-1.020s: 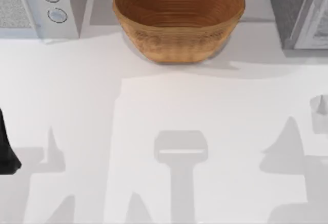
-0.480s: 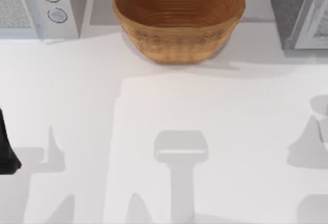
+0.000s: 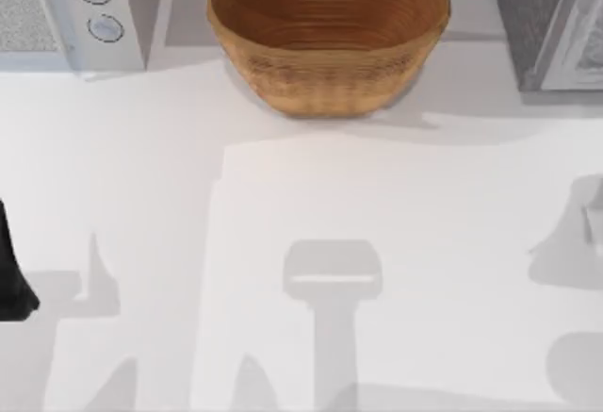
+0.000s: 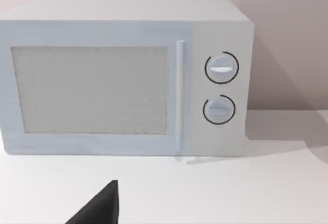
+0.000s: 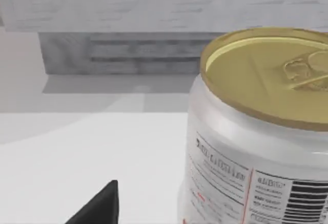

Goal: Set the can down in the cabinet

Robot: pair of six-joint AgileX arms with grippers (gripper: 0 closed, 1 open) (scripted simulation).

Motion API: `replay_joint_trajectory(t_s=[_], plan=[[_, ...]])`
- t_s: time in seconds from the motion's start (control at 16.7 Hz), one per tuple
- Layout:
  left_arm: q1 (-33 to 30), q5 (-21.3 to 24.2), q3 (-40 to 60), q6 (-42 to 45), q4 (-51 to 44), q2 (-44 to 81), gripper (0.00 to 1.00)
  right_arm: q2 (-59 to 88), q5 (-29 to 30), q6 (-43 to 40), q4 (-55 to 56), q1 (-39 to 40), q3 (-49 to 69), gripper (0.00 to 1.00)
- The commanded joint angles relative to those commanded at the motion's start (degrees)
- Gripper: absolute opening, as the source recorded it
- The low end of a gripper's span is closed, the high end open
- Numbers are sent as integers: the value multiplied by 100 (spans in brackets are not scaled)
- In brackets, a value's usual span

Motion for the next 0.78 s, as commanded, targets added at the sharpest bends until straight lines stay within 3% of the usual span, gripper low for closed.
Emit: replay_joint_trajectory(t_s=[0.3,0.6,0.78], plan=[[0,0,0,0,0,0,100,236,150,27,-558,150,799,100],[0,0,0,0,0,0,100,259,164,30,-611,164,873,100],[0,0,0,0,0,0,100,259,164,30,-611,164,873,77]])
